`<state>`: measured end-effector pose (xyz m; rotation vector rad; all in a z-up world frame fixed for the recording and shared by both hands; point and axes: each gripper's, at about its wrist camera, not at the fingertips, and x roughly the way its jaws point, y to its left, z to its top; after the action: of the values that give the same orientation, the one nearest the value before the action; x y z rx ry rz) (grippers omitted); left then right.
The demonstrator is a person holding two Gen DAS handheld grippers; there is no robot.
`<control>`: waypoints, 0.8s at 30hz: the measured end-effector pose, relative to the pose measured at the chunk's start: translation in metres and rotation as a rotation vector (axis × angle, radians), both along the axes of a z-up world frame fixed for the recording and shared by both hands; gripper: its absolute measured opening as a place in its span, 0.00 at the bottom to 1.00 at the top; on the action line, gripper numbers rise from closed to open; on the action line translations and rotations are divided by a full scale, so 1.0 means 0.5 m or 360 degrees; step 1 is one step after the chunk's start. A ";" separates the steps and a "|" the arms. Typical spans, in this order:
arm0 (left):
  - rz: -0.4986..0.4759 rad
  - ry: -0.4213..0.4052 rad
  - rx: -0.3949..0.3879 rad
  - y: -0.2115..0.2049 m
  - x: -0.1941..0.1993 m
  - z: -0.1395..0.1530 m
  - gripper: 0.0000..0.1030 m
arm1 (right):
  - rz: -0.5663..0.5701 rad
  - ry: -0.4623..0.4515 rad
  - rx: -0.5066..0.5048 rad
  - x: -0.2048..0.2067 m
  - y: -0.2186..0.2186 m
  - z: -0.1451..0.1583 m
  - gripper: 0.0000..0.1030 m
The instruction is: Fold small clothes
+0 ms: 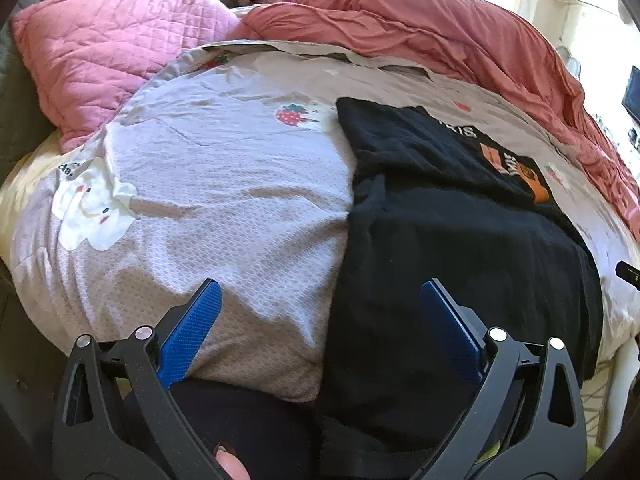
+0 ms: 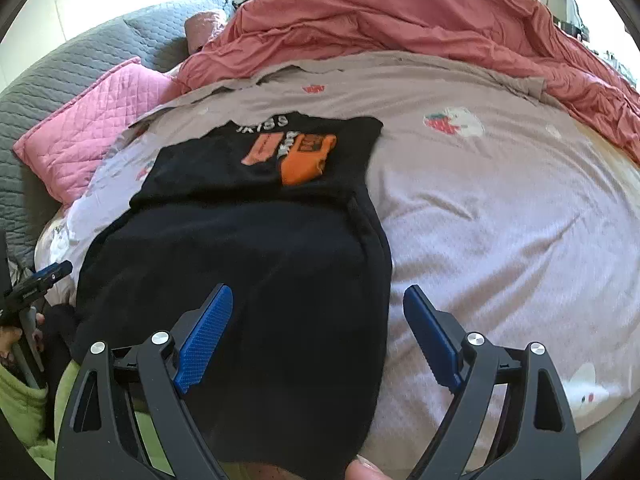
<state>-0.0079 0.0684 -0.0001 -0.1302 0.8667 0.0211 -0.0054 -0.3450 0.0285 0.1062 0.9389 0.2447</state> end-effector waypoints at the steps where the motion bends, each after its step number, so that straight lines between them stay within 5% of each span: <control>1: -0.0008 0.0004 0.0001 -0.003 0.000 -0.001 0.91 | 0.0000 0.0013 -0.0005 -0.006 -0.002 -0.004 0.84; 6: -0.0047 0.0063 -0.0022 -0.012 0.004 -0.019 0.91 | 0.0020 0.0109 -0.0014 -0.039 -0.012 -0.030 0.83; 13: -0.0088 0.0112 -0.0085 -0.012 0.010 -0.035 0.89 | 0.0041 0.0239 -0.0015 -0.070 -0.018 -0.079 0.61; 18: -0.0102 0.0123 -0.0085 -0.015 0.011 -0.038 0.86 | 0.0012 0.0247 0.0000 -0.066 -0.023 -0.095 0.58; 24: -0.0108 0.0132 -0.0092 -0.013 0.013 -0.040 0.85 | 0.0021 0.0207 0.0007 -0.066 -0.025 -0.097 0.28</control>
<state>-0.0014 0.0617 -0.0202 -0.1550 0.9542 -0.0625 -0.0386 -0.3577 -0.0198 0.1212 1.0687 0.2544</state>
